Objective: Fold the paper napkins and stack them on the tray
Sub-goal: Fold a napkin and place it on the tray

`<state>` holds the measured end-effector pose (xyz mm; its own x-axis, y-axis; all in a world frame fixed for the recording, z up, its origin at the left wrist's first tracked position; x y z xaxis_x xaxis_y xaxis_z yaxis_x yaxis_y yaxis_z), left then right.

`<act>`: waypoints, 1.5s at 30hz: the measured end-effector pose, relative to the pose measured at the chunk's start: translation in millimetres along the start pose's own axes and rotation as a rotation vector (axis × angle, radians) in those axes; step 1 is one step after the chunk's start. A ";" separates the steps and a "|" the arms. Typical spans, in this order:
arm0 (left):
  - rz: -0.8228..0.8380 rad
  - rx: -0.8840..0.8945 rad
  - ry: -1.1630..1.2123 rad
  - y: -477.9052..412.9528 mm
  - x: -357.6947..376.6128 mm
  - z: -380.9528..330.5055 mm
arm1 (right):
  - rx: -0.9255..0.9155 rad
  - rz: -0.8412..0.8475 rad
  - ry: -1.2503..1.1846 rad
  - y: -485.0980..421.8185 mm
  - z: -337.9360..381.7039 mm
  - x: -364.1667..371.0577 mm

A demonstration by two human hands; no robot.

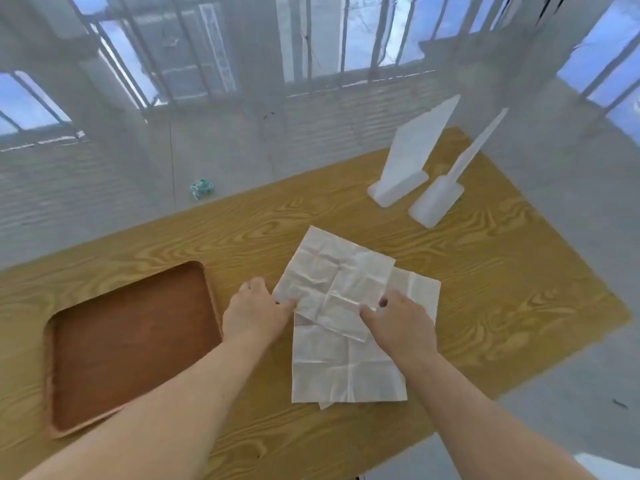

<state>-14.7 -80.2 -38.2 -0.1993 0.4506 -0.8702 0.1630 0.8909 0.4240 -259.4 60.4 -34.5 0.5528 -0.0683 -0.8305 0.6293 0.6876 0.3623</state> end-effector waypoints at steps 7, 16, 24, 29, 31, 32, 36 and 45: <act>-0.008 -0.050 0.081 -31.0 10.9 0.0 | 0.046 -0.001 -0.097 -19.8 -2.0 15.4; 0.001 0.078 0.409 -14.1 -0.2 -14.1 | 0.021 0.083 -0.437 -22.3 19.7 9.2; -0.186 0.532 0.144 33.0 -24.7 -63.3 | 0.152 0.193 -0.943 -29.8 49.3 15.6; -0.192 0.826 -0.052 51.7 -19.3 -107.1 | 0.449 0.580 -1.070 -21.0 59.4 54.6; -0.097 0.862 -0.078 54.4 -13.4 -117.3 | 0.492 0.749 -1.047 -15.9 61.5 62.7; -0.055 0.856 -0.067 55.1 -11.5 -119.3 | 0.454 0.803 -1.022 -17.2 62.8 64.2; -0.064 0.637 0.186 44.6 -26.5 -94.7 | 0.439 0.829 -1.029 -18.2 64.9 68.9; 0.058 -0.281 0.570 -1.5 -4.8 86.6 | 0.354 0.749 -0.919 -4.6 102.6 88.3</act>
<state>69.7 -88.6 -56.4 -0.6930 0.3892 -0.6068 -0.0558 0.8103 0.5834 -157.4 -23.0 -66.1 0.9284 -0.3228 0.1838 0.0269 0.5521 0.8333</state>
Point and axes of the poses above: each hand's wrist, its own y-axis away from the middle knuckle, its own x-axis out of the palm, z = x × y, the point moved 9 cm from there along -y, towards the middle knuckle, and after that the axes turned 5 degrees about -y, right-handed, at the moved point
